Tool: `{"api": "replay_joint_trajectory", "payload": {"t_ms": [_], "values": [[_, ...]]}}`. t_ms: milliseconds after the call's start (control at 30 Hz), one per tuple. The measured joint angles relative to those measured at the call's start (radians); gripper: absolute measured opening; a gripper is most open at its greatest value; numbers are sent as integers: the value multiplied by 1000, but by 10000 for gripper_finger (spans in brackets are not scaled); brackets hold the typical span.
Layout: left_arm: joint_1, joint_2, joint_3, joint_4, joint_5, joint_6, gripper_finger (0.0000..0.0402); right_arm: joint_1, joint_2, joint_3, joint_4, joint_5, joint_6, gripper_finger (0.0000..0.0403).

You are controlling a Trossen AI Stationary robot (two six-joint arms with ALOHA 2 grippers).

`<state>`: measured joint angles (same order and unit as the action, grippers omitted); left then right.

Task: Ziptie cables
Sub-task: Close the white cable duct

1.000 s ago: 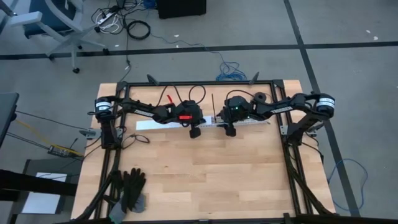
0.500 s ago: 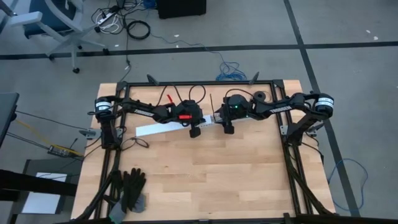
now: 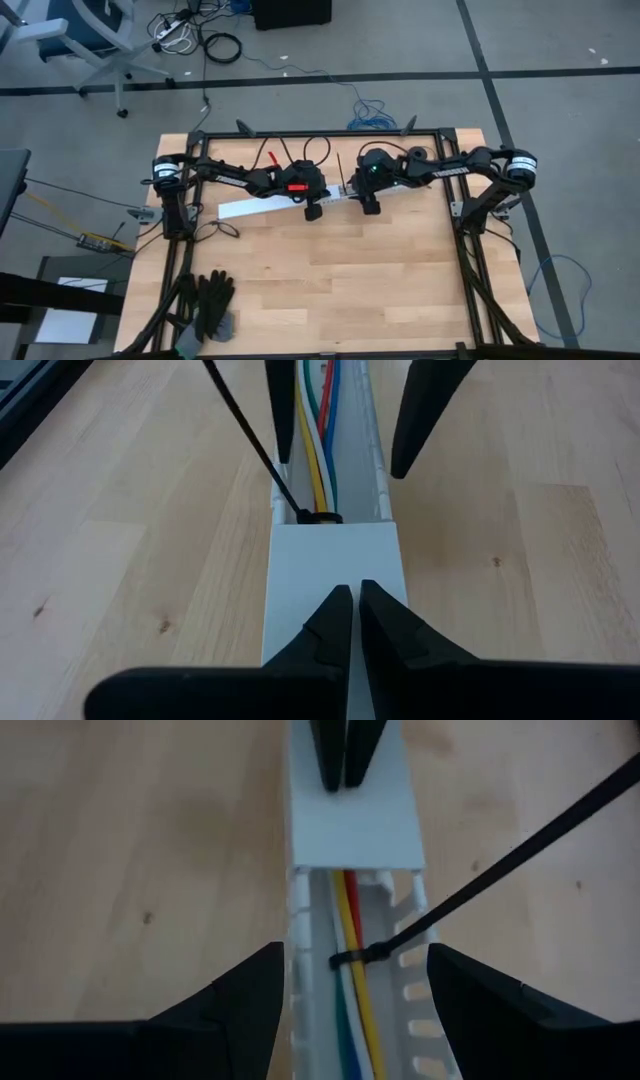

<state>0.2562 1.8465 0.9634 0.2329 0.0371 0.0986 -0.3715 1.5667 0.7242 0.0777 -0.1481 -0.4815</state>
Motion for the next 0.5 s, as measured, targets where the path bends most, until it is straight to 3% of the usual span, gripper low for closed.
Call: {"api": "replay_joint_trajectory", "payload": {"t_ms": [267, 500], "values": [[0, 0, 0, 0, 3, -2, 0, -36, 1, 0, 53, -101, 32, 227], [0, 0, 0, 0, 5, -5, 0, -51, 1, 0, 60, -92, 62, 244]]}}
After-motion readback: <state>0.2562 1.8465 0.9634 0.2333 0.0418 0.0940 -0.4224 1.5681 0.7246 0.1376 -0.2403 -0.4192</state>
